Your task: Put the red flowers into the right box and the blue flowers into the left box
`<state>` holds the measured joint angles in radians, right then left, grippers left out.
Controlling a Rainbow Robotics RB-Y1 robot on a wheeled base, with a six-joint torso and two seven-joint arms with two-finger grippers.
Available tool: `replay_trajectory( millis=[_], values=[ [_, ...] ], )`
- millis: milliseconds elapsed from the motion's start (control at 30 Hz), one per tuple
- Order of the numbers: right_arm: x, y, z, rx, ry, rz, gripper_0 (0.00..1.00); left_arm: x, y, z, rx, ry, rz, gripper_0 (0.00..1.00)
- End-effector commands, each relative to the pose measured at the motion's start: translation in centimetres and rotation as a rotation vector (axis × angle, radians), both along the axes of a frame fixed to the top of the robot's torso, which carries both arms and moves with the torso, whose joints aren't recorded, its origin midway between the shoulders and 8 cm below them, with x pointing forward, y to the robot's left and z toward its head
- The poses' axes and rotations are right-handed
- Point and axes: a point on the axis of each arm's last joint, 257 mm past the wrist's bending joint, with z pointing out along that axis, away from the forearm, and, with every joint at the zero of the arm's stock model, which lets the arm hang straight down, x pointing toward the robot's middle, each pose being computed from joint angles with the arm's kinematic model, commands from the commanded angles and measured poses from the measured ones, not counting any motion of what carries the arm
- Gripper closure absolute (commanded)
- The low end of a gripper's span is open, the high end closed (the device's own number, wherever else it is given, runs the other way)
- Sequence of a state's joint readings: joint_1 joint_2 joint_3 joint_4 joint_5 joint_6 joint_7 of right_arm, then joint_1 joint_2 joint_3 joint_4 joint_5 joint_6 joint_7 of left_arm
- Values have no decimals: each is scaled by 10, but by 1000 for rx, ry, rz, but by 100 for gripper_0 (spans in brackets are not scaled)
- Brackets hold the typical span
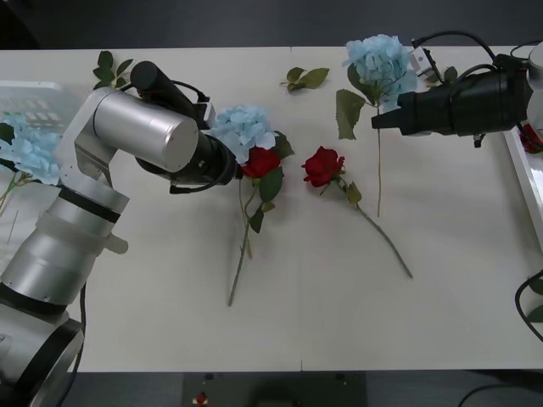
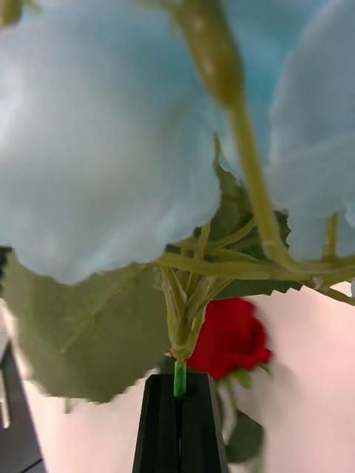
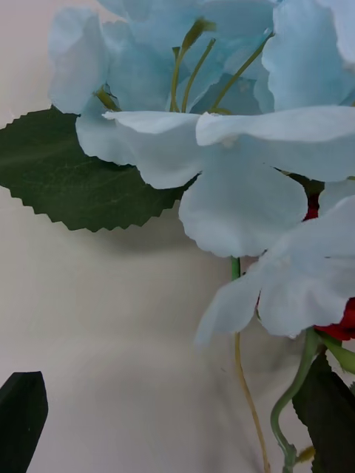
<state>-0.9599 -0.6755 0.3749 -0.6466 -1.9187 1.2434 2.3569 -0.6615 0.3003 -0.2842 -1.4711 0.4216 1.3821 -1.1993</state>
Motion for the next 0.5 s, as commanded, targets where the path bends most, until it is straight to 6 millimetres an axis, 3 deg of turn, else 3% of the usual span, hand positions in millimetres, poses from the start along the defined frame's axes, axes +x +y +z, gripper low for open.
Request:
replay_trajectory(
  millis=[33, 233, 500],
  values=[
    [-2, 30, 60, 88, -179, 122, 100, 18, -8, 9, 39, -56, -20, 0],
    [-16, 61, 90, 229, -287, 207, 100, 23, -8, -4, 82, -67, -34, 1],
    [-38, 82, 109, 337, -354, 245, 100, 21, -16, -16, 109, -72, -57, 2]
  ],
)
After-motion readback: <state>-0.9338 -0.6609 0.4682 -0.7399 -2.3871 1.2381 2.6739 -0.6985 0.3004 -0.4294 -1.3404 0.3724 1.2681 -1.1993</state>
